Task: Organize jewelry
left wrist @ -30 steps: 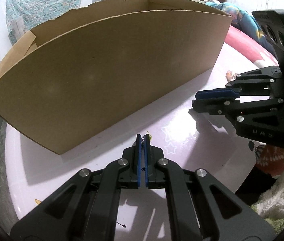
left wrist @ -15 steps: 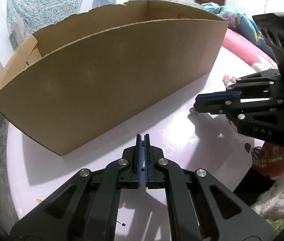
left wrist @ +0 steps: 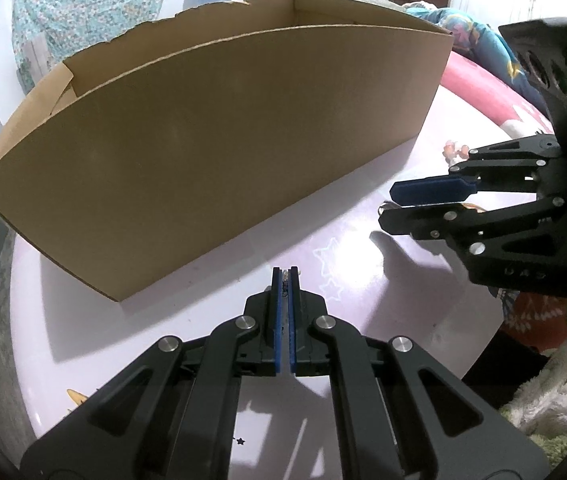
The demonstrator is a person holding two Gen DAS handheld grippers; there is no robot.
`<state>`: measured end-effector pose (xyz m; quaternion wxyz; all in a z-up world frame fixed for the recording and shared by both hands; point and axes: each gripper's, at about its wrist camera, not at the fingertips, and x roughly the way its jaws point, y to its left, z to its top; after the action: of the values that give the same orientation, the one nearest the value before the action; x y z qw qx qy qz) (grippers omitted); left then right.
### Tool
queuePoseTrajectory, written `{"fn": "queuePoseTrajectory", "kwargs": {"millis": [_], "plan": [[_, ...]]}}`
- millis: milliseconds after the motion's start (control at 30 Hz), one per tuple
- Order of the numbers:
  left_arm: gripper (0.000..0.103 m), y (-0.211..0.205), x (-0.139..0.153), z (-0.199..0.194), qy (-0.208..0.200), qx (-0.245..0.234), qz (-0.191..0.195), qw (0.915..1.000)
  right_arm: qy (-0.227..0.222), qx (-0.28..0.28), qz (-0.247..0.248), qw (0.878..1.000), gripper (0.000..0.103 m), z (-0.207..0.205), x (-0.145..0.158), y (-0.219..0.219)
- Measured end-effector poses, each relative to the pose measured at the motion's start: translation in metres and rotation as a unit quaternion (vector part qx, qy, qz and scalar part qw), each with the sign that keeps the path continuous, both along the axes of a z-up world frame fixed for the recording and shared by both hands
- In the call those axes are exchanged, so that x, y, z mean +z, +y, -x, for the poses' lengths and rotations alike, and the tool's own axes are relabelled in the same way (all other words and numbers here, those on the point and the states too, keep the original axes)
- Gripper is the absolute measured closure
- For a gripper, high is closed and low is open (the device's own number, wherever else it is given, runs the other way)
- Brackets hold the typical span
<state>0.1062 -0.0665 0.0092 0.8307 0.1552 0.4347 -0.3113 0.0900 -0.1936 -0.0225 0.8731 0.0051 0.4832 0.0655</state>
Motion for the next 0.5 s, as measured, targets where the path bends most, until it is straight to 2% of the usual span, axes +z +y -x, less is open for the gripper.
{"fn": "queuePoseTrajectory", "kwargs": {"millis": [100,133,300,367,500], "plan": [[0.101,-0.0008,0.0000,-0.0016,0.001,0.000,0.000,1.0000,-0.003,-0.001,0.012,1.000,0.085,-0.0002,-0.0002,0.0043],[0.101,-0.0010,0.0010,-0.0023,0.000,0.000,0.000,1.0000,-0.002,-0.002,0.005,1.000,0.092,-0.0005,0.0001,0.0073],[0.101,-0.0012,0.0009,-0.0022,0.001,0.002,0.002,1.0000,-0.006,-0.006,-0.004,1.000,0.092,0.0006,-0.0009,0.0049],[0.101,-0.0012,0.0005,0.0002,0.001,0.003,0.003,1.0000,-0.009,-0.008,-0.010,1.000,0.099,0.0010,0.0001,0.0036],[0.101,-0.0005,0.0009,0.0022,-0.001,0.003,0.004,1.0000,-0.008,-0.009,-0.014,1.000,0.099,0.0018,-0.0001,0.0029]]}}
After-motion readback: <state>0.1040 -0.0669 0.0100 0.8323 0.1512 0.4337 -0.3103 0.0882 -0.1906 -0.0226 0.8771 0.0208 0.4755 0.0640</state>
